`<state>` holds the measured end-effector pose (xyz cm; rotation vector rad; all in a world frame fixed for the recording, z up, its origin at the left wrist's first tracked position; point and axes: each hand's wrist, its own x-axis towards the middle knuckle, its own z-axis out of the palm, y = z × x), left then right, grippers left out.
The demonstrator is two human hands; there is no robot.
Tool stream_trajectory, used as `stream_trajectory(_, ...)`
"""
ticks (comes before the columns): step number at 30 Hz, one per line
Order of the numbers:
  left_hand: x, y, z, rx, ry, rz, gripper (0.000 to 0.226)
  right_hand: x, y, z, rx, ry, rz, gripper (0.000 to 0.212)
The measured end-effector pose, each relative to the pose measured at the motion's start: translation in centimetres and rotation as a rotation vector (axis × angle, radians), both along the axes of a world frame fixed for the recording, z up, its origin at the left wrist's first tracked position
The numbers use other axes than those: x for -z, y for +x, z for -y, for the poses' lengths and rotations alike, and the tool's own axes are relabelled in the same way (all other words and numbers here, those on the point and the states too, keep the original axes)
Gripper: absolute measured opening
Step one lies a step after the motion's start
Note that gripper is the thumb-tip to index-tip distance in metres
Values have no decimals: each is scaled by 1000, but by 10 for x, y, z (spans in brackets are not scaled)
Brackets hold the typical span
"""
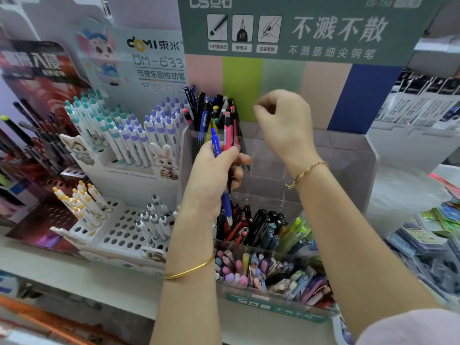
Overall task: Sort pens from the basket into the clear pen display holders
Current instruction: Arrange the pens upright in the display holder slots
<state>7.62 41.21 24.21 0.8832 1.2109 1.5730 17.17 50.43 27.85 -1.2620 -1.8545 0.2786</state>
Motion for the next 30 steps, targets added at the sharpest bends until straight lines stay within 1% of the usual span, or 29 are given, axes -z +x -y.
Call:
stream_trajectory(1,0,1,0,10,11,-14,15,-2,2,3,-89,-56,-28,26)
stream_trajectory(2,0,2,-1,24,22,-28,16,-3,3,7,-189,-151,-52,35)
stream_trajectory(3,1,3,-1,41,30,-44,17,-4,4,12,-282,-255,-69,38)
stream_trajectory(5,1,4,-2,72,38,-65,15,-4,5,19,-407,-389,-121,30)
stream_trajectory(6,1,5,-2,78,36,-58,14,-3,6,19,-425,-402,-164,27)
stream_trajectory(7,1,5,-3,66,25,-40,12,-3,6,18,-409,-380,-234,26)
stream_trajectory(9,4,3,-6,-10,-16,-12,11,-7,6,9,-297,-240,-450,22)
stream_trajectory(11,7,0,-7,-114,-59,-60,12,-17,8,3,-167,13,-630,18)
stream_trajectory(12,7,-1,-7,-151,-69,-78,14,-21,8,1,-120,131,-660,15)
stream_trajectory(13,6,-3,-6,-171,-74,-78,16,-24,8,0,-89,221,-644,11)
stream_trajectory(15,3,-4,-4,-172,-76,-33,18,-24,4,-3,-71,283,-518,8)
stream_trajectory(19,1,-3,-4,-137,-61,-30,13,-12,-5,-6,-84,214,-246,18)
stream_trajectory(22,2,-2,-6,-131,-66,1,19,-4,-10,-4,-103,141,-101,26)
stream_trajectory(26,-1,0,-8,-137,-94,91,25,2,-11,-6,-27,-8,174,25)
stream_trajectory(28,0,1,-9,-122,-96,109,26,3,-11,-6,15,-17,321,28)
stream_trajectory(30,2,1,-11,-104,-81,96,26,1,-10,-7,38,-20,393,33)
